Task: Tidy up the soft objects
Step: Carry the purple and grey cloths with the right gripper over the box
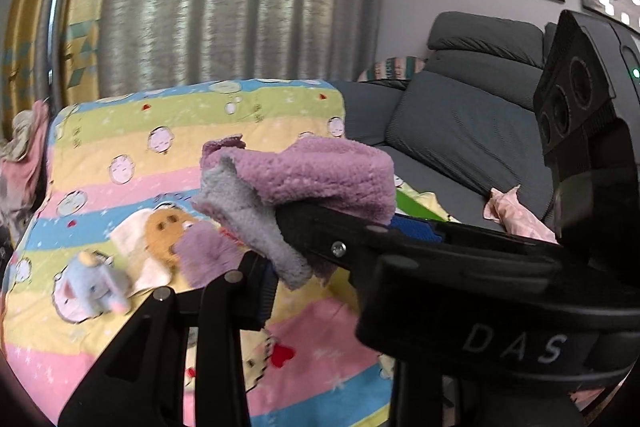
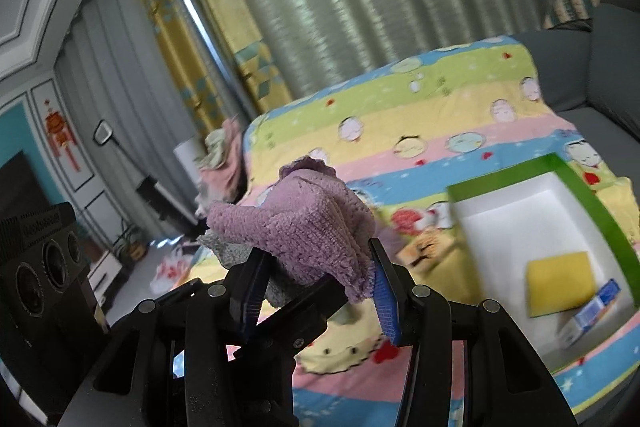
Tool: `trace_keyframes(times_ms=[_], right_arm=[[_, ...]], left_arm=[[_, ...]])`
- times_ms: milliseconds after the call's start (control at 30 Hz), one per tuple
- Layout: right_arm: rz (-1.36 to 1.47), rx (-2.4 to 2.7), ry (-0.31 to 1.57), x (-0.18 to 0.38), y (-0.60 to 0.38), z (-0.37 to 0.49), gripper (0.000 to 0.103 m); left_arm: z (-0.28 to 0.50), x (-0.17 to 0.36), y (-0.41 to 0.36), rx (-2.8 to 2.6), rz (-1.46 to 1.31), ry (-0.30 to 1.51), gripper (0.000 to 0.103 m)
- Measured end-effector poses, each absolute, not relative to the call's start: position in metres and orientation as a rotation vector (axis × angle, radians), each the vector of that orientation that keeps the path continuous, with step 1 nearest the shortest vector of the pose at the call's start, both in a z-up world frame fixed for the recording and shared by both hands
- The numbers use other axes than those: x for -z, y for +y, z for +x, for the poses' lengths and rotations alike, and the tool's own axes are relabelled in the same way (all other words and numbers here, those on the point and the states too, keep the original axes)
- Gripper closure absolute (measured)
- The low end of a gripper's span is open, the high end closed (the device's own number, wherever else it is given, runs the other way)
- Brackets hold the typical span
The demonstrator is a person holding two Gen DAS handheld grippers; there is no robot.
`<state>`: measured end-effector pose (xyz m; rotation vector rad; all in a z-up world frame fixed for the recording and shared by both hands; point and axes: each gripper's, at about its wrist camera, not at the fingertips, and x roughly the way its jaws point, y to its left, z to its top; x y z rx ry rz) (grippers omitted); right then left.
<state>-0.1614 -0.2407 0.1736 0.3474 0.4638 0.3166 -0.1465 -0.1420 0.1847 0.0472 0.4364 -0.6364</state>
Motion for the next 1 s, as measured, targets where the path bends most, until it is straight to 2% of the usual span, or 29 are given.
trace_keyframes(times_ms=[167, 600, 1000], right_arm=[[0.424, -0.283, 0.440, -0.169, -0.281, -0.159, 0.053], [0.636, -0.131, 0.487, -0.124, -0.366, -0.134, 0.054], [0.722, -0.054, 0.582, -0.082, -0.405, -0.100, 0.064]], left_arm=[[-0.136, -0.180, -0.177, 0.656, 0.067, 0.429, 0.072], [-0.097, -0.147, -0.262, 0.737, 0.095, 0.551, 0.078], [-0.059, -0.112, -0.298, 0.777, 0.081, 0.704, 0.084]])
